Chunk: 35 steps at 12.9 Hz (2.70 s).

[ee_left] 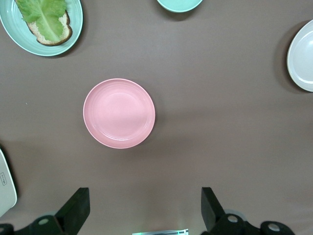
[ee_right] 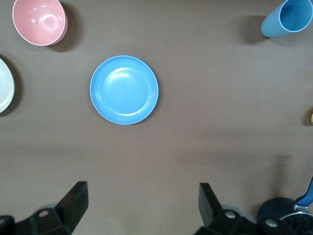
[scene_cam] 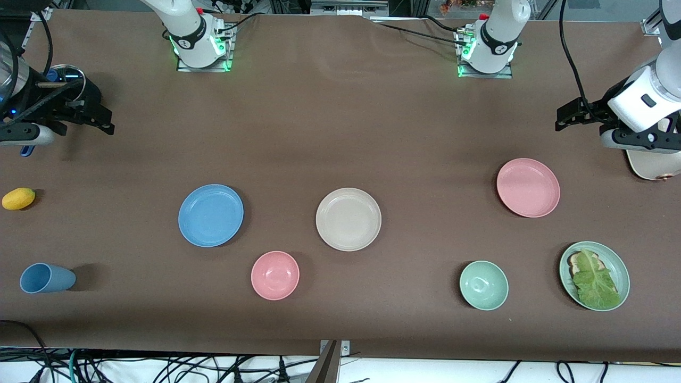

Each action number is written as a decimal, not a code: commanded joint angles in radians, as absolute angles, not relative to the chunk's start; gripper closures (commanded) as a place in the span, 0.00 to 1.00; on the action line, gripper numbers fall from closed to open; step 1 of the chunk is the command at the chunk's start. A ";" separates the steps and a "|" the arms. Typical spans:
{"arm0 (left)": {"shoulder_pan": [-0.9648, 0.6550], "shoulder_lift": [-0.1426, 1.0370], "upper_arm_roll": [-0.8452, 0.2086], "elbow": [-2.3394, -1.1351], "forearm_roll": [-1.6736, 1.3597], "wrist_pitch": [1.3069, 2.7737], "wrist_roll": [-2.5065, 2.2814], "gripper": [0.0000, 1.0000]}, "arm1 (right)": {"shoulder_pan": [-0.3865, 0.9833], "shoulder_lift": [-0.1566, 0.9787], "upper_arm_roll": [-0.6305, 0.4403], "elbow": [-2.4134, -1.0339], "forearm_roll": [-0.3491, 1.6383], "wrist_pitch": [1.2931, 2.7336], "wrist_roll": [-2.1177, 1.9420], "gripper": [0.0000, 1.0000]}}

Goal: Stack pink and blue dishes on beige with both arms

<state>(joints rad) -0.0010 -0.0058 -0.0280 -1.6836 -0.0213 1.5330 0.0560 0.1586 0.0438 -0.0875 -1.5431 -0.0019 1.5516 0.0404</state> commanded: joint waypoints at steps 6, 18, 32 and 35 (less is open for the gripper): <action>0.009 0.060 -0.028 -1.652 -0.009 1.519 0.069 0.00 | 0.152 0.055 -0.089 -1.516 0.014 1.529 0.046 0.00; 0.012 0.238 -0.029 -1.588 -0.023 1.615 0.066 0.00 | 0.153 0.063 -0.087 -1.509 0.014 1.542 0.048 0.00; 0.241 0.382 -0.031 -1.670 -0.133 1.782 0.449 0.00 | 0.130 0.069 -0.091 -1.509 0.015 1.546 0.048 0.00; 0.313 0.391 -0.031 -1.742 -0.228 1.837 0.631 0.00 | 0.130 0.071 -0.091 -1.509 0.023 1.546 0.045 0.00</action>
<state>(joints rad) 0.2763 0.4017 -0.0249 -1.6846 -0.1644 1.7930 0.5222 0.1421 0.0555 -0.0959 -1.5427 0.0036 1.5558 0.0414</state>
